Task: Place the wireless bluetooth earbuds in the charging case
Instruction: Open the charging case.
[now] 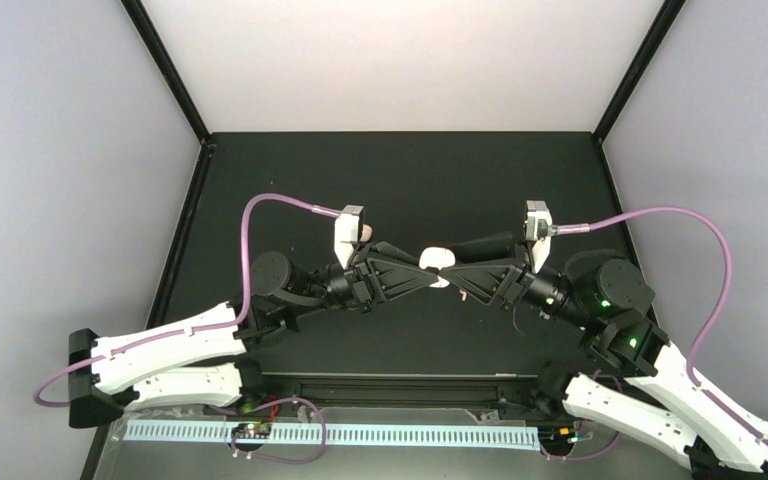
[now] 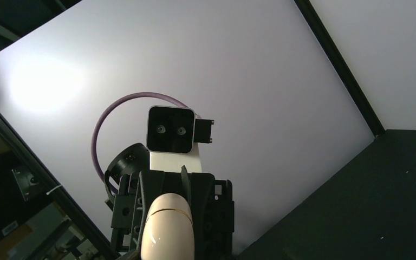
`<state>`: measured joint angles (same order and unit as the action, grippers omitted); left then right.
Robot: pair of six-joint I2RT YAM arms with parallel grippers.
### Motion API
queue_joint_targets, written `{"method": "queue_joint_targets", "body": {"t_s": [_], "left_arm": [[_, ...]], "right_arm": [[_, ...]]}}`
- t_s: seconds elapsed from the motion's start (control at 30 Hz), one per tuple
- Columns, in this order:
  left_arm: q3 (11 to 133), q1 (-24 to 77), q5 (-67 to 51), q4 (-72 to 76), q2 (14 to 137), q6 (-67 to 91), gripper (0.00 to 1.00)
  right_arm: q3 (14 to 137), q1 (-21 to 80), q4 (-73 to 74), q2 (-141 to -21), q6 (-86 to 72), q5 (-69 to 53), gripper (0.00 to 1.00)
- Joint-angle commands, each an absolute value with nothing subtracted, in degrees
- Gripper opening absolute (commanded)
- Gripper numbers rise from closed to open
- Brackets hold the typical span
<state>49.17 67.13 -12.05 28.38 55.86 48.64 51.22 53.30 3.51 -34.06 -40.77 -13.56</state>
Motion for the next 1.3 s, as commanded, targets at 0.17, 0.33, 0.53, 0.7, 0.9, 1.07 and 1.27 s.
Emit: {"method": "queue_joint_targets", "body": {"t_s": [0.17,0.33,0.53,0.7,0.9,1.07,1.27], "left_arm": [[47.11,67.30,-11.72,31.14,52.89,48.89,0.02],[46.48,67.30,-11.65,31.60,52.38,49.16,0.02],[46.46,67.32,-10.94,30.15,52.04,48.66,0.02],[46.68,67.29,-10.87,29.89,52.41,48.43,0.02],[46.83,67.28,-11.33,29.94,52.67,48.30,0.02],[46.84,67.28,-11.78,30.18,52.69,48.20,0.01],[46.93,67.27,-12.19,30.24,52.32,47.92,0.01]], "right_arm": [[50.24,53.48,5.88,-32.06,-40.12,-10.91,0.63],[49.94,53.43,6.88,-32.16,-40.34,-10.03,0.62],[49.06,53.42,2.63,-30.97,-41.40,-12.37,0.71],[51.09,53.48,4.30,-33.51,-41.16,-14.98,0.75],[51.45,53.45,5.29,-34.40,-40.83,-14.89,0.75],[51.51,53.44,5.80,-34.63,-40.85,-13.99,0.74],[51.30,53.44,7.30,-34.72,-41.04,-12.06,0.74]]}}
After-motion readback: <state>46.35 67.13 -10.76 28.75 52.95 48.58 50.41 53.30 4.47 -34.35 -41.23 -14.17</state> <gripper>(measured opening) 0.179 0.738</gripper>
